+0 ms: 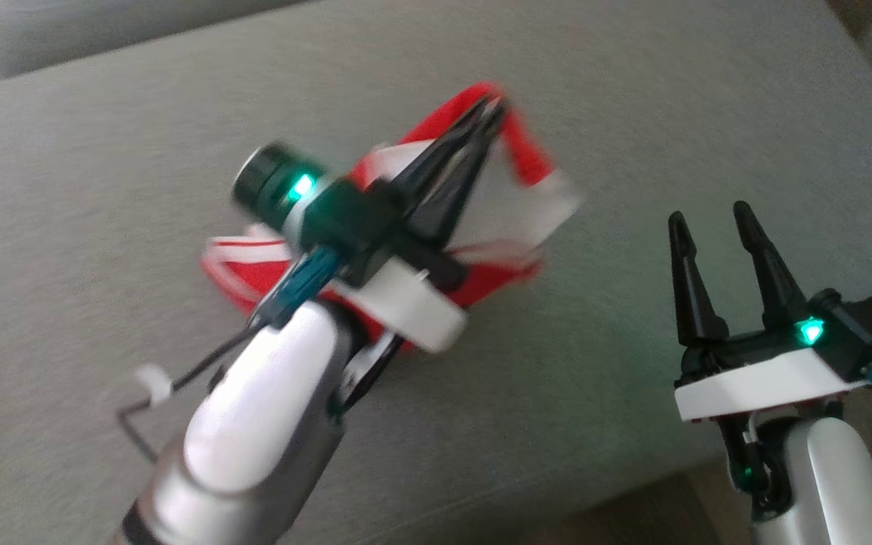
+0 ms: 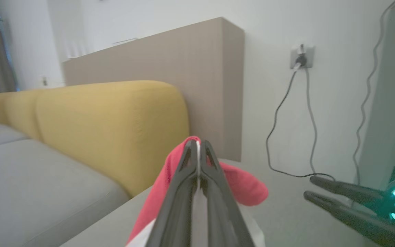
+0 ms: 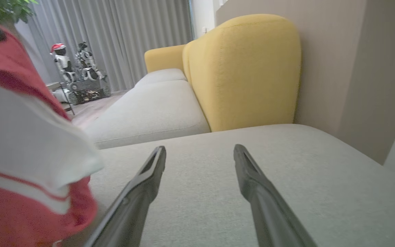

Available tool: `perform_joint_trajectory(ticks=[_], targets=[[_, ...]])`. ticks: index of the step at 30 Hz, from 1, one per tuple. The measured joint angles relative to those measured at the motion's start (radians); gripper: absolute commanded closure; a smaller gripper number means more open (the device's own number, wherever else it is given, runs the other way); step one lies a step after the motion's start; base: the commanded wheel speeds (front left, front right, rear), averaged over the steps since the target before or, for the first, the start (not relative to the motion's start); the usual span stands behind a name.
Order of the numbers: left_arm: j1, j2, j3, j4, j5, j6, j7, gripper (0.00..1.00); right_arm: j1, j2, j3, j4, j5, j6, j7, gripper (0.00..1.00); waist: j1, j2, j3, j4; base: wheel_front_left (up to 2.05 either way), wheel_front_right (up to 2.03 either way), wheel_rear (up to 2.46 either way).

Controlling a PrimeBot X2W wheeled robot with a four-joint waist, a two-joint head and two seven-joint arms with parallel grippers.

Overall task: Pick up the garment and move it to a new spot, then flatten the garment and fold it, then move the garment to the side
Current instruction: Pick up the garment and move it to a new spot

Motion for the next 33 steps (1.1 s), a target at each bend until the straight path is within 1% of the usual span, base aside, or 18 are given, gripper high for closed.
perform_joint_trajectory(ticks=[3, 5, 7, 9, 11, 12, 14, 18, 19, 20, 22, 25, 29, 31, 33], targets=[[-0.096, -0.004, -0.064, 0.016, -0.039, 0.006, -0.002, 1.0, -0.002, 0.001, 0.0, 0.007, 0.02, 0.0, -0.019, 0.0, 0.0, 0.0, 0.038, -0.063, 0.0, 0.0, 0.0], [-0.146, -0.008, -0.1, 0.047, -0.055, 0.022, -0.001, 1.0, -0.002, 0.002, 0.003, 0.017, 0.041, 0.0, -0.033, 0.0, 0.0, 0.0, 0.069, -0.097, 0.0, 0.0, 0.0], [-0.176, -0.009, -0.126, 0.103, -0.067, 0.036, 0.01, 1.0, -0.008, 0.003, 0.013, 0.029, 0.058, 0.0, -0.049, 0.0, 0.0, 0.0, 0.103, -0.124, 0.0, 0.0, 0.0], [-0.188, -0.009, -0.138, 0.181, -0.074, 0.038, 0.028, 1.0, -0.029, 0.004, 0.03, 0.042, 0.074, 0.0, -0.066, 0.0, 0.0, 0.0, 0.136, -0.149, 0.0, 0.0, 0.0], [-0.19, -0.007, -0.149, 0.268, -0.08, 0.036, 0.042, 1.0, -0.054, 0.006, 0.038, 0.055, 0.083, 0.0, -0.082, 0.0, 0.0, 0.0, 0.167, -0.17, 0.0, 0.0, 0.0], [-0.19, -0.007, -0.149, 0.268, -0.08, 0.036, 0.042, 1.0, -0.054, 0.006, 0.038, 0.055, 0.083, 0.0, -0.082, 0.0, 0.0, 0.0, 0.167, -0.17, 0.0, 0.0, 0.0], [-0.19, -0.006, -0.164, 0.348, -0.092, 0.034, 0.054, 1.0, -0.073, 0.006, 0.045, 0.067, 0.09, 0.0, -0.094, 0.0, 0.0, 0.0, 0.193, -0.187, 0.0, 0.0, 0.0], [-0.194, -0.004, -0.199, 0.456, -0.137, 0.009, 0.063, 1.0, -0.084, 0.006, 0.056, 0.095, 0.094, 0.0, -0.11, 0.0, 0.0, 0.0, 0.226, -0.203, 0.0, 0.0, 0.0], [-0.196, -0.004, -0.207, 0.468, -0.155, 0.008, 0.063, 0.67, -0.084, 0.006, 0.056, 0.103, 0.094, 0.0, -0.11, 0.0, 0.0, 0.0, 0.227, -0.2, 0.0, 0.0, 0.0], [-0.2, -0.004, -0.218, 0.475, -0.174, 0.008, 0.062, 0.0, -0.084, 0.006, 0.055, 0.109, 0.094, 0.0, -0.11, 0.0, 0.0, 0.0, 0.226, -0.195, 0.0, 0.0, 0.0], [-0.209, -0.004, -0.236, 0.479, -0.199, 0.009, 0.051, 0.0, -0.088, 0.006, 0.057, 0.118, 0.093, 0.0, -0.11, 0.0, 0.0, 0.0, 0.219, -0.18, 0.0, 0.0, 0.0], [-0.209, -0.004, -0.261, 0.476, -0.225, 0.018, 0.003, 0.0, -0.102, 0.006, 0.052, 0.123, 0.079, 0.0, -0.109, 0.0, 0.0, 0.0, 0.198, -0.149, 0.0, 0.0, 0.0], [-0.207, -0.005, -0.258, 0.443, -0.225, 0.067, -0.107, 0.0, -0.102, 0.006, 0.032, 0.123, 0.044, 0.0, -0.089, 0.0, 0.0, 0.0, 0.163, -0.095, 0.0, 0.0, 0.0], [-0.197, -0.005, -0.241, 0.428, -0.225, 0.096, -0.133, 0.0, -0.099, 0.006, 0.025, 0.119, 0.027, 0.0, -0.074, 0.0, 0.0, 0.0, 0.143, -0.066, 0.0, 0.0, 0.0], [-0.174, 0.002, -0.203, 0.396, -0.225, 0.132, -0.151, 0.0, -0.095, 0.006, 0.014, 0.114, 0.015, 0.0, -0.06, 0.0, 0.0, 0.0, 0.122, -0.033, 0.0, 0.0, 0.0]])
